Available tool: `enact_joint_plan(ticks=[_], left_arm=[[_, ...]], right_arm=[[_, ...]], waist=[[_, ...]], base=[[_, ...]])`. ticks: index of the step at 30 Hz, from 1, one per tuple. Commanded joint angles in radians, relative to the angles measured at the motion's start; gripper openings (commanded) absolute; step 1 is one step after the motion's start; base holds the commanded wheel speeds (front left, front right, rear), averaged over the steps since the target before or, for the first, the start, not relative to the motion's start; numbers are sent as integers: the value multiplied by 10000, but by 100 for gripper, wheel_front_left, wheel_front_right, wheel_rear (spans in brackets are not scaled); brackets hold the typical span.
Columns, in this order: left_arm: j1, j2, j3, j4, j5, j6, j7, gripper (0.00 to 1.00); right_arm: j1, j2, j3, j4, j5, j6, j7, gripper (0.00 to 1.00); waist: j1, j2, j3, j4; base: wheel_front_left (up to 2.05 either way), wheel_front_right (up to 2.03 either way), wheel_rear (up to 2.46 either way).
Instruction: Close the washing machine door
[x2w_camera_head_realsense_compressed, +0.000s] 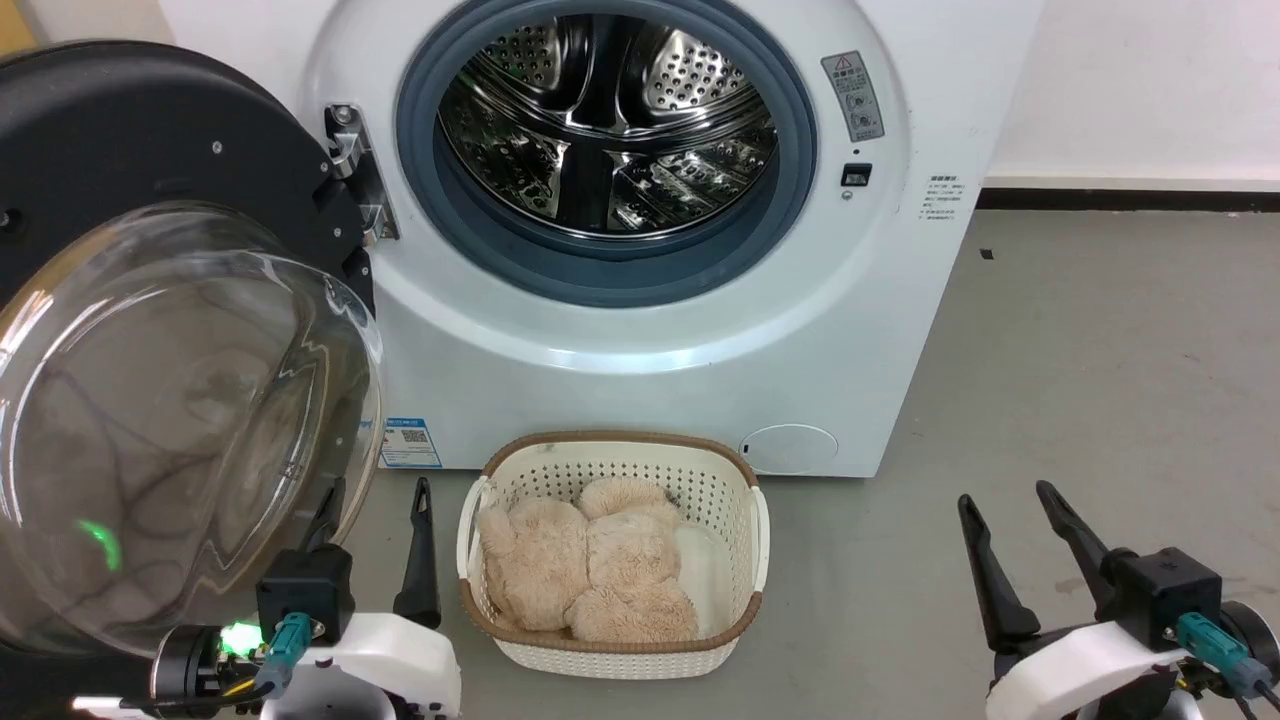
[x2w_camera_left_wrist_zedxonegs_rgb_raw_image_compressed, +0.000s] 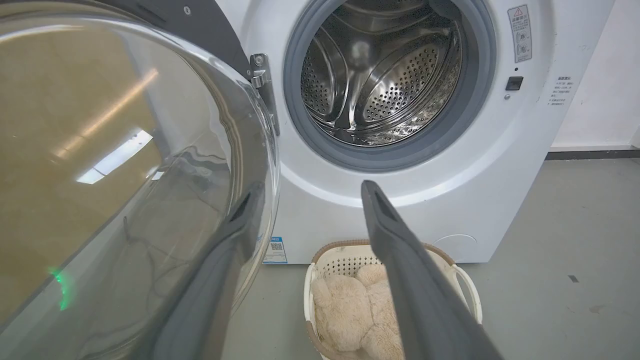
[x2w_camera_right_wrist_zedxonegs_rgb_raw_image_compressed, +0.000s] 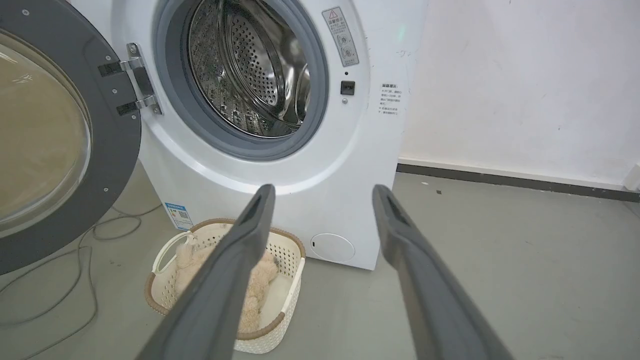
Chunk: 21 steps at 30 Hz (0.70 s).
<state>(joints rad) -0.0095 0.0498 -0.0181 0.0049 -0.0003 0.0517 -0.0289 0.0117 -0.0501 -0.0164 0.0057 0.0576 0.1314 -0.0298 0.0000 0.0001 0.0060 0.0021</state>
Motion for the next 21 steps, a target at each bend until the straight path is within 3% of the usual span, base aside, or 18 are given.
enact_joint_plan(ticks=[1, 2, 4, 21], left_arm=[[-85, 7, -18, -19, -4, 81, -99, 81], [-94, 10, -29, -34, -1, 110, -119, 45], [-113, 17, -53, -69, 5, 172, -161, 0], [-476, 368, -311, -912, 94, 807, -559, 0]], right_arm=[[-67, 0, -35, -5, 115, -1, -93, 100], [-70, 0, -47, -1, 148, -1, -113, 100], [-79, 0, -70, 4, 208, -1, -155, 100], [-126, 0, -362, -6, 808, -2, -552, 100]], waist=[[0, -1, 3, 5], [0, -1, 8, 11], [0, -1, 19, 25], [0, -1, 123, 398]], base=[[0, 0, 0], [0, 0, 0], [0, 0, 0], [0, 0, 0]])
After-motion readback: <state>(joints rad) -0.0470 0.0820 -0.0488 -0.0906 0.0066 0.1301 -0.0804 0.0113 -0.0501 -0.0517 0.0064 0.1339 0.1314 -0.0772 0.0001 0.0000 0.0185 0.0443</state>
